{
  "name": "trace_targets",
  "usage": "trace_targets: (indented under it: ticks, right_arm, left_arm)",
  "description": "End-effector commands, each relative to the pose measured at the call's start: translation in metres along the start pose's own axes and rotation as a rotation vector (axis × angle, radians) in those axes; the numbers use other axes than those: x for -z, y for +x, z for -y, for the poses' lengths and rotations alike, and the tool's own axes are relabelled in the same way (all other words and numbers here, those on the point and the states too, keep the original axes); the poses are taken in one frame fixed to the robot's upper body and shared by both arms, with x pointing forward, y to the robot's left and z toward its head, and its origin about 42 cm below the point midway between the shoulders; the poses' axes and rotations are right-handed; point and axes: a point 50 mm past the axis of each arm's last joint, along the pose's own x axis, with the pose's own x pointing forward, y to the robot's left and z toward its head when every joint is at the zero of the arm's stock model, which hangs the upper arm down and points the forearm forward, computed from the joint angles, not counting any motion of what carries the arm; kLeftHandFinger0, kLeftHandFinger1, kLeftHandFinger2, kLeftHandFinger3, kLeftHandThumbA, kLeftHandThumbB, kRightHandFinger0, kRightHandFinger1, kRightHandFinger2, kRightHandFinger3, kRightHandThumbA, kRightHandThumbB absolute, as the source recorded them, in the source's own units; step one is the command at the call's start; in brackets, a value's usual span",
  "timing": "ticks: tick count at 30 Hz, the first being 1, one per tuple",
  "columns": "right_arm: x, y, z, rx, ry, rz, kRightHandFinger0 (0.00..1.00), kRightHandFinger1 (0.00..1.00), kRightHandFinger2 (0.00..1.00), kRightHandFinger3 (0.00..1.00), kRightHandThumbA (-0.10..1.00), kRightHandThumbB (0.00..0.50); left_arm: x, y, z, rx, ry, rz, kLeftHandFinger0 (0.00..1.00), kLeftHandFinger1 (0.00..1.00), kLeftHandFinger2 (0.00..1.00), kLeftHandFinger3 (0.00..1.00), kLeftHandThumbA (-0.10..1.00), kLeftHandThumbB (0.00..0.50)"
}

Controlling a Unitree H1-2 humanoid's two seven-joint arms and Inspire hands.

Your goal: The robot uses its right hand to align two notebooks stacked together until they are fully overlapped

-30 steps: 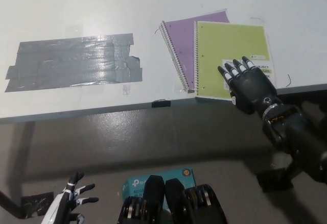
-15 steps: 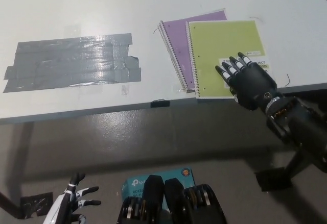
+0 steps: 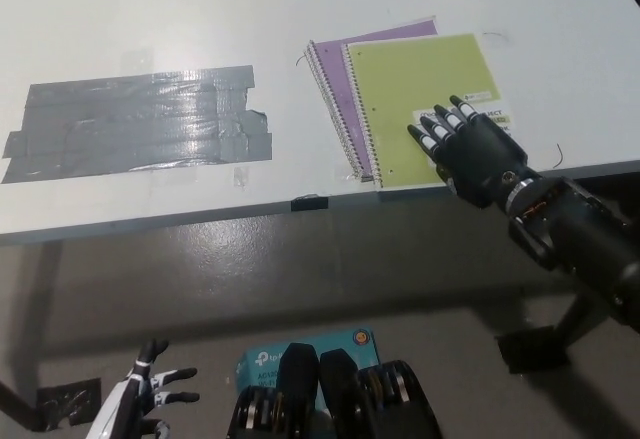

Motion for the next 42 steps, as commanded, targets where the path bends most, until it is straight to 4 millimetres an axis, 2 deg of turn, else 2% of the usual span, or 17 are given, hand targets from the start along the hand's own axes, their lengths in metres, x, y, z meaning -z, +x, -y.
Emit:
trace_targets:
  ticks: [1, 5, 9, 10, 14, 16, 17, 18, 24, 28, 29, 30, 35, 37, 42]
  right_arm:
    - [-0.031, 0.006, -0.003, -0.08, -0.014, 0.122, 1.0, 1.0, 1.0, 1.0, 1.0, 0.399]
    - [-0.029, 0.007, -0.004, -0.074, -0.025, 0.122, 1.0, 1.0, 1.0, 1.0, 1.0, 0.399]
    - [-0.026, 0.006, -0.001, -0.076, -0.035, 0.125, 1.0, 1.0, 1.0, 1.0, 1.0, 0.399]
    - [-0.024, 0.007, -0.001, -0.078, -0.064, 0.122, 1.0, 1.0, 1.0, 1.0, 1.0, 0.409]
    - [-0.017, 0.006, -0.003, -0.083, -0.068, 0.115, 1.0, 1.0, 1.0, 1.0, 1.0, 0.419]
    - [-0.013, 0.005, -0.002, -0.087, -0.058, 0.115, 1.0, 1.0, 1.0, 1.0, 1.0, 0.413]
    - [-0.012, 0.004, -0.002, -0.088, -0.058, 0.115, 1.0, 1.0, 1.0, 1.0, 1.0, 0.413]
    - [-0.01, 0.004, -0.002, -0.086, -0.06, 0.113, 1.0, 1.0, 1.0, 1.0, 1.0, 0.412]
    - [-0.001, 0.005, 0.002, -0.071, -0.139, 0.13, 1.0, 1.0, 1.0, 1.0, 1.0, 0.399]
    - [0.003, 0.006, 0.004, -0.06, -0.15, 0.136, 1.0, 1.0, 1.0, 1.0, 1.0, 0.403]
    - [0.002, 0.007, 0.005, -0.056, -0.164, 0.135, 1.0, 1.0, 1.0, 1.0, 1.0, 0.399]
    - [0.002, 0.007, 0.006, -0.049, -0.165, 0.138, 1.0, 1.0, 1.0, 1.0, 1.0, 0.403]
    - [0.001, 0.011, 0.011, -0.02, -0.166, 0.138, 1.0, 1.0, 1.0, 1.0, 1.0, 0.391]
    - [0.001, 0.012, 0.014, -0.012, -0.159, 0.142, 1.0, 1.0, 1.0, 1.0, 1.0, 0.386]
    - [0.001, 0.017, 0.02, -0.014, -0.145, 0.12, 1.0, 1.0, 1.0, 1.0, 1.0, 0.376]
  left_arm:
    - [-0.008, 0.0, 0.002, 0.017, 0.012, 0.059, 0.6, 0.58, 0.73, 1.0, 1.0, 0.5]
    - [-0.01, -0.001, 0.004, 0.023, -0.005, 0.056, 0.6, 0.59, 0.7, 1.0, 1.0, 0.5]
    - [-0.012, -0.001, 0.005, 0.03, -0.012, 0.061, 0.52, 0.53, 0.7, 1.0, 1.0, 0.5]
    - [-0.012, -0.001, 0.005, 0.029, -0.006, 0.063, 0.61, 0.56, 0.68, 1.0, 1.0, 0.5]
    - [-0.012, -0.001, 0.007, 0.033, 0.008, 0.064, 0.66, 0.58, 0.71, 1.0, 1.0, 0.5]
    - [-0.012, -0.001, 0.007, 0.038, 0.006, 0.062, 0.72, 0.6, 0.72, 1.0, 1.0, 0.5]
    - [-0.012, -0.001, 0.007, 0.039, 0.006, 0.062, 0.72, 0.6, 0.72, 1.0, 1.0, 0.5]
    - [-0.012, -0.001, 0.008, 0.034, 0.018, 0.062, 0.68, 0.55, 0.7, 1.0, 1.0, 0.5]
    - [-0.012, -0.001, 0.009, 0.046, 0.006, 0.069, 0.78, 0.6, 0.68, 1.0, 1.0, 0.5]
    - [-0.013, -0.002, 0.012, 0.051, 0.018, 0.072, 0.75, 0.6, 0.67, 1.0, 1.0, 0.5]
    - [-0.012, -0.002, 0.012, 0.052, 0.025, 0.066, 0.85, 0.61, 0.67, 1.0, 1.0, 0.5]
    - [-0.012, -0.002, 0.012, 0.052, 0.026, 0.065, 0.86, 0.6, 0.66, 1.0, 1.0, 0.5]
    - [-0.011, -0.001, 0.015, 0.058, 0.03, 0.073, 0.78, 0.61, 0.67, 1.0, 1.0, 0.5]
    - [-0.011, -0.001, 0.014, 0.055, 0.032, 0.066, 0.81, 0.64, 0.68, 1.0, 1.0, 0.5]
    - [-0.013, -0.004, 0.015, 0.054, 0.031, 0.069, 0.76, 0.62, 0.7, 1.0, 1.0, 0.5]
